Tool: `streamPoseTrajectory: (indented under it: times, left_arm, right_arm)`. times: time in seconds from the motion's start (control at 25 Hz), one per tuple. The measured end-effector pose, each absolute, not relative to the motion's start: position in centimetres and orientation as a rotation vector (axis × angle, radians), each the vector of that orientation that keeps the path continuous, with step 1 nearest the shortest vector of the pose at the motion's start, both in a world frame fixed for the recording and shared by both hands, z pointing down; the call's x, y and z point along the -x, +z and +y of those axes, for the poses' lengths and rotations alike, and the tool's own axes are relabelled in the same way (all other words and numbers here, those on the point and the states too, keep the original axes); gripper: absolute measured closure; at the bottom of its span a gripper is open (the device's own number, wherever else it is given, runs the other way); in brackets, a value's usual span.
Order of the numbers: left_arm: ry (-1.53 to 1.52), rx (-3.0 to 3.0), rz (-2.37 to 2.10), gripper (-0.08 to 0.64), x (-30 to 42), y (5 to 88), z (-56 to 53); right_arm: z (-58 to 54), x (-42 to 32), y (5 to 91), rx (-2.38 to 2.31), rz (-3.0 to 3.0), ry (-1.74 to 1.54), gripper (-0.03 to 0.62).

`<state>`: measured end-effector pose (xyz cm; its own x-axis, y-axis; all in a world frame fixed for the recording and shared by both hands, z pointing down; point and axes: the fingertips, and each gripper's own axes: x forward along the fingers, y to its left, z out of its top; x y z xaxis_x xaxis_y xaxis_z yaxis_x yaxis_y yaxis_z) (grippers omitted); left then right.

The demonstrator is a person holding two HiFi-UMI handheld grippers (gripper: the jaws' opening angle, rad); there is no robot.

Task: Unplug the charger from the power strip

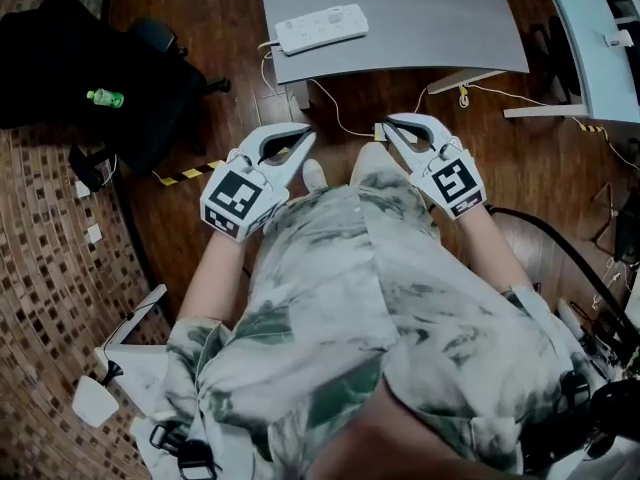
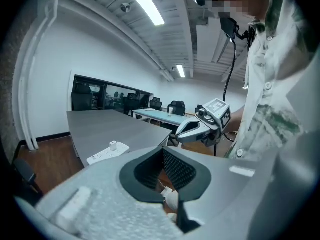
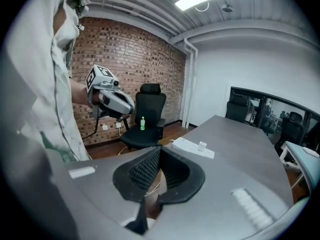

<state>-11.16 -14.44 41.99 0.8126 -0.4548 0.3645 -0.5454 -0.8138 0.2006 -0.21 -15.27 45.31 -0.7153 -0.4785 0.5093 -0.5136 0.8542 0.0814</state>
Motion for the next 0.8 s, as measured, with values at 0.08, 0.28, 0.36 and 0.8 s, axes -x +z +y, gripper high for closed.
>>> streamPoseTrajectory:
  times: [0.08,0.28,0.36,0.8]
  left_arm:
    - [0.439,-2.681,-0.774,0.557,11.4,43.0,-16.1]
    - [0.479,-2.659,-0.784,0.557,9.7,45.1,-21.4]
    - [0.510,-2.657,-0.788,0.557,9.4,45.8,-23.8]
    - [0.810,-2.588,-0.853,0.422,7.9,52.2,-35.7]
  right_arm:
    - [-17.7,0.6,46.5,-0.716,-2.476,0.095,0.586]
    - [-23.7,0.4,50.3,-0.649,-2.418,0.095,0.585]
    - [-26.3,0.8,52.0,-0.596,-2.398,0.086,0.586]
    - [-37.5,1.7,61.2,-0.349,-2.291,0.058,0.586]
